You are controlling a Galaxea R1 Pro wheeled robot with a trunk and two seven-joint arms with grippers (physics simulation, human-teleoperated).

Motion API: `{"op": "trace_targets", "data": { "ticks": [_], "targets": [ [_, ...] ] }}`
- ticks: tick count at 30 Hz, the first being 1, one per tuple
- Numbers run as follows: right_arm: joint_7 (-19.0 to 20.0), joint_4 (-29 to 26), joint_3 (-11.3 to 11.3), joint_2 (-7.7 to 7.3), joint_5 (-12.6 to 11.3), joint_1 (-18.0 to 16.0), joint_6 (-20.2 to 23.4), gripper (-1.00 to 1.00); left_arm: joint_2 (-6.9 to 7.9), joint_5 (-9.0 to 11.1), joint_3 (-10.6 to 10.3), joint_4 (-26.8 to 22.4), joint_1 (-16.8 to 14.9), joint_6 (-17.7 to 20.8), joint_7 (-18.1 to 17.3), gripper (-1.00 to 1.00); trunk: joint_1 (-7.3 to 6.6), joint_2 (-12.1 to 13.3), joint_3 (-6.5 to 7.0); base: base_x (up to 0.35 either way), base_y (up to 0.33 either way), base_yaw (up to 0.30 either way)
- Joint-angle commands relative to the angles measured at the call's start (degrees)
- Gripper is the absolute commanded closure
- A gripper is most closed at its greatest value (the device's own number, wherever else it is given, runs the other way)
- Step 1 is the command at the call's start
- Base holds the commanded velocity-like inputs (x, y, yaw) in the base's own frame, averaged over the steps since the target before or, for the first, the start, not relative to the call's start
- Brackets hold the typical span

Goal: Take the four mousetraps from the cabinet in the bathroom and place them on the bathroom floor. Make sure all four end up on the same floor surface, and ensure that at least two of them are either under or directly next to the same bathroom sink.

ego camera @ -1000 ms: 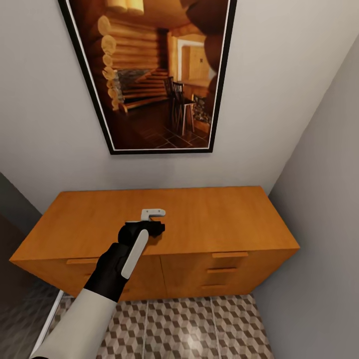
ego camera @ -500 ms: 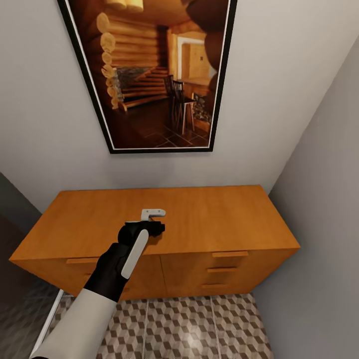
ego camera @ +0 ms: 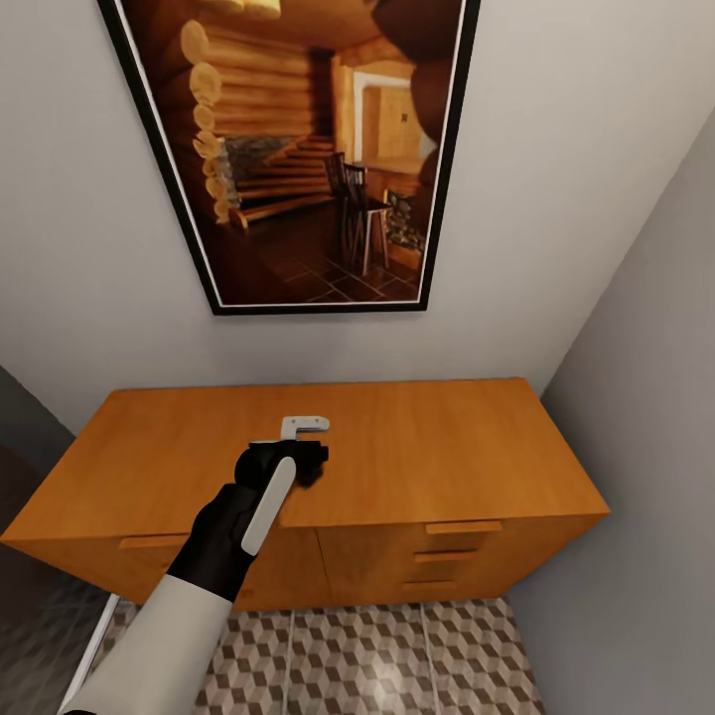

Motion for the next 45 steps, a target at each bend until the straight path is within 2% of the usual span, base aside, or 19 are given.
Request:
{"op": "trace_targets", "data": {
  "ticks": [1, 18, 30, 45],
  "targets": [
    [0.23, 0.03, 0.43, -0.01, -0.55, -0.04, -0.18, 1.0, 0.01, 0.6, -0.06, -0.06, -0.05, 0.14, 0.56, -1.0, 0.03, -0.1, -0.1, 0.026, 0.0, 0.0],
    [0.28, 0.03, 0.41, -0.01, -0.55, -0.05, -0.18, 1.0, 0.01, 0.6, -0.06, -0.04, -0.05, 0.14, 0.59, -1.0, 0.03, -0.1, -0.12, 0.003, 0.0, 0.0],
    [0.32, 0.03, 0.41, -0.01, -0.55, -0.04, -0.18, 1.0, 0.01, 0.6, -0.06, -0.01, -0.05, 0.14, 0.61, -1.0, 0.03, -0.1, -0.9, 0.0, 0.0, 0.0],
    [0.24, 0.03, 0.37, -0.01, -0.55, -0.04, -0.18, 1.0, 0.01, 0.63, -0.06, 0.02, -0.05, 0.14, 0.61, -1.0, 0.03, -0.1, -0.98, 0.0, 0.0, 0.0]
  ]
}}
